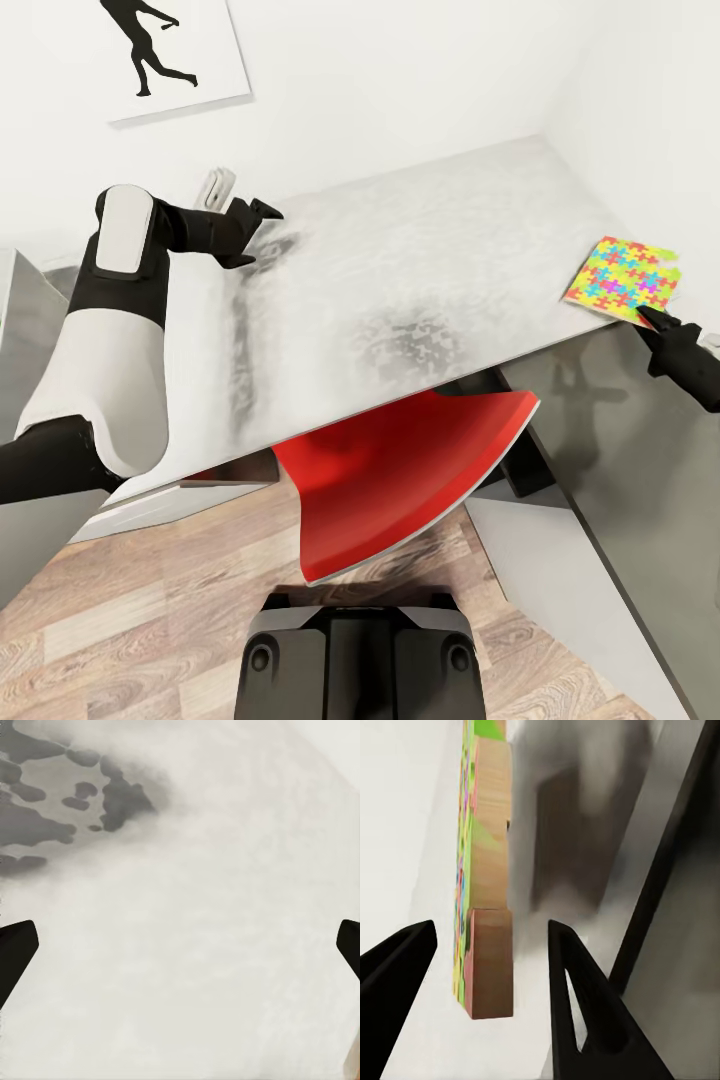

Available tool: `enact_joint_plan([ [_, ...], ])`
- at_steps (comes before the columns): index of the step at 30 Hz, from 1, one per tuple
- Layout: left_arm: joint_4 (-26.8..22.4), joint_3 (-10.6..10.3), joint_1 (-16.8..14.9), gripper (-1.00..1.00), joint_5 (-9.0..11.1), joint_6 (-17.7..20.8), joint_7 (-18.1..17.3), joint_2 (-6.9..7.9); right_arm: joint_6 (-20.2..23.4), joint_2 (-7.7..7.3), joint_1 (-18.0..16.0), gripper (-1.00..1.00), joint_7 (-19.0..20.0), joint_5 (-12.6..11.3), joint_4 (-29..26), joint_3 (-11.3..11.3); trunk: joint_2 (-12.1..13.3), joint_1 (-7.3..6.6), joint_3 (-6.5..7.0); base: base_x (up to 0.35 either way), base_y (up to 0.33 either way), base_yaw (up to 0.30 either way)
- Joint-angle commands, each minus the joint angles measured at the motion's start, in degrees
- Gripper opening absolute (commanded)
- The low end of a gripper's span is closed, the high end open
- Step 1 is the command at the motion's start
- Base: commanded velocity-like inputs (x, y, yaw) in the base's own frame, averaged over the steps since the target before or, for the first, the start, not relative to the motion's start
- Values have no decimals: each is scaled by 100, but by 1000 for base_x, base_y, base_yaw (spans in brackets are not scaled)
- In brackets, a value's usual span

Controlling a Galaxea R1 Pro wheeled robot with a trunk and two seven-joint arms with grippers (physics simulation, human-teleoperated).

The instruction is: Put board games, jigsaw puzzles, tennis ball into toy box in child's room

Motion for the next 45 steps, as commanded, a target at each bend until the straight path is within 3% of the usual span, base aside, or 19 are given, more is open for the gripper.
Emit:
enact_joint_plan([
  [1,-3,23,-5,100,60,17,59,-6,42,1,-5,-100,7,-3,1,-17,-9,3,-7,0,0,0],
  [13,-7,28,69,100,54,17,65,12,137,36,39,-100,6,-14,-495,23,-9,3,-7,0,0,0],
  [21,-14,30,110,100,59,26,-17,40,602,90,68,-100,16,-13,-1371,148,-9,3,-7,0,0,0],
  [24,-80,28,121,100,59,44,-152,46,887,159,83,-100,20,-12,-1722,312,-9,3,-7,0,0,0],
  [26,-199,26,160,100,54,71,-340,53,1181,269,108,-100,9,4,-2128,549,-9,3,-7,0,0,0],
  [27,-314,25,259,100,42,93,-528,56,1405,393,146,-100,-2,25,-2528,796,-9,3,-7,0,0,0],
  [28,-314,25,259,100,42,93,-528,56,1405,393,146,-100,-2,25,-2528,796,-9,3,-7,0,0,0],
  [31,-461,26,426,100,30,112,-771,56,1642,539,197,-100,-28,36,-2973,1078,-9,3,-7,0,0,0],
  [40,-644,33,549,100,20,146,-1037,46,2201,645,240,-100,-113,-16,-3454,1283,-9,3,-7,0,0,0],
  [45,-658,40,497,100,18,153,-1071,13,2231,649,247,-100,-131,-72,-3639,1310,-9,3,-4,0,0,32],
])
